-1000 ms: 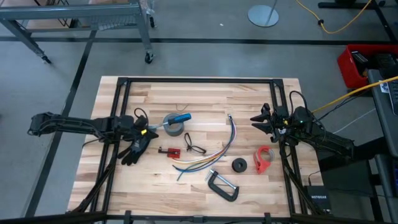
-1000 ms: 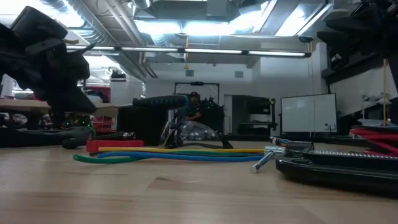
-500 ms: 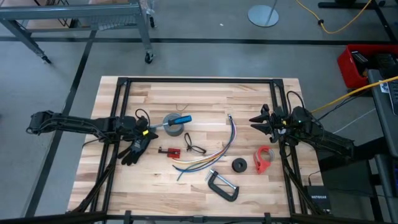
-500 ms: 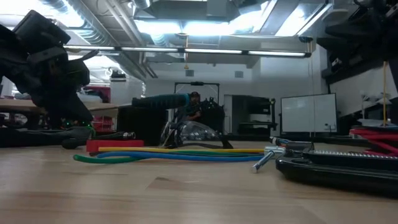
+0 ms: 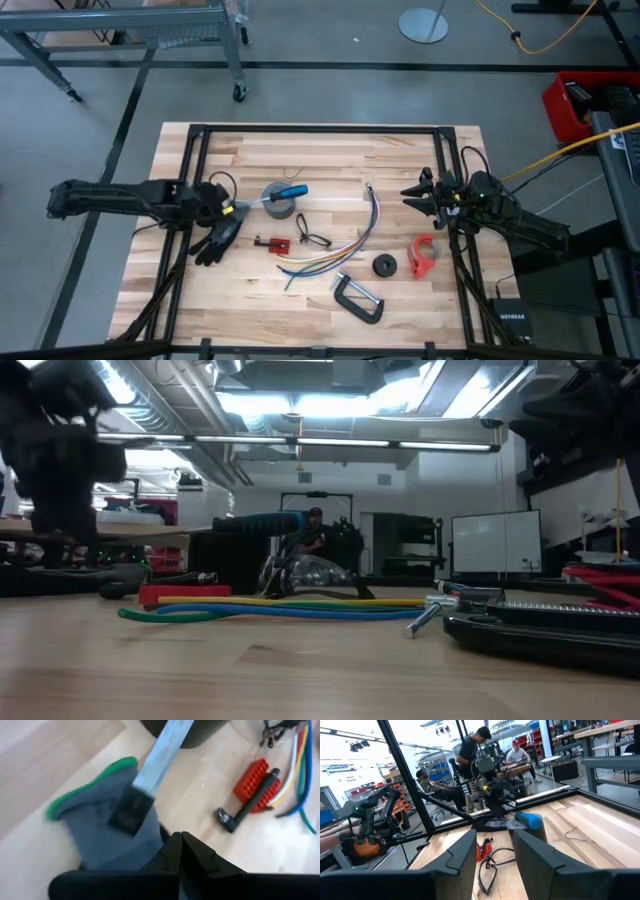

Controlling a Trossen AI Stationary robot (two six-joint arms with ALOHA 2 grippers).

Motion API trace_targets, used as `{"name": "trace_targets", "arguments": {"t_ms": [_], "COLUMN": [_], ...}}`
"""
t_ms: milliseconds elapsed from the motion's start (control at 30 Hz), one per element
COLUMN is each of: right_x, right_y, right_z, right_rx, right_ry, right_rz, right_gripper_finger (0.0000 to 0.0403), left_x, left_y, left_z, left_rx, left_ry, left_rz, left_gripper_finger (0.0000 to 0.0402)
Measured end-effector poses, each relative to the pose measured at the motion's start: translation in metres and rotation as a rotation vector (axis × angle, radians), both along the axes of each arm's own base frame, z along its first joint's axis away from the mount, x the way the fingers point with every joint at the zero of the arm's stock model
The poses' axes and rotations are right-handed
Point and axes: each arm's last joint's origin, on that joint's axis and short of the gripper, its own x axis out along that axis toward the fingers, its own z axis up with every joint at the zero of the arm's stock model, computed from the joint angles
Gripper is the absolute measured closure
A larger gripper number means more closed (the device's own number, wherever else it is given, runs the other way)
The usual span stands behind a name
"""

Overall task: Coil cords
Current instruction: Uncoil the red wire from the black spool

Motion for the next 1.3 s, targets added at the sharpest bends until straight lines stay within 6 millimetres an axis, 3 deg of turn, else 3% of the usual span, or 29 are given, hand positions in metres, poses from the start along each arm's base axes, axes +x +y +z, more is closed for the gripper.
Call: {"name": "trace_targets", "arguments": {"t_ms": [167,367,533,667,833,1067,1300], "right_x": [0.0,0.0,0.0,0.0,-0.001,-0.006,-0.006], "right_y": [0.0,0.0,0.0,0.0,0.003,0.006,0.007], "right_z": [0.0,0.0,0.001,0.001,0.008,0.023,0.025], "right_rx": [0.0,0.0,0.027,0.099,0.068,0.008,0.038], "right_ry": [0.001,-0.001,-0.004,-0.001,-0.059,-0.213,-0.214], "right_rz": [-0.001,0.0,0.003,0.023,0.113,0.169,0.191], "right_gripper_finger": [0.0269,0.0269,0.0269,0.0269,0.0269,0.0269,0.0269], "left_x": [-0.013,-0.024,-0.02,-0.008,0.017,0.058,0.074], "left_y": [0.0,-0.001,0.0,0.0,-0.003,-0.014,-0.02], "left_z": [0.037,0.083,0.104,0.114,0.122,0.12,0.117], "left_rx": [0.014,0.035,0.049,0.071,0.137,0.196,0.217], "left_ry": [-0.094,-0.353,-0.554,-0.646,-0.71,-0.734,-0.757], "left_rz": [0.023,0.036,0.035,0.013,-0.08,-0.198,-0.245], "left_gripper_finger": [0.04,0.04,0.04,0.04,0.04,0.04,0.04]}}
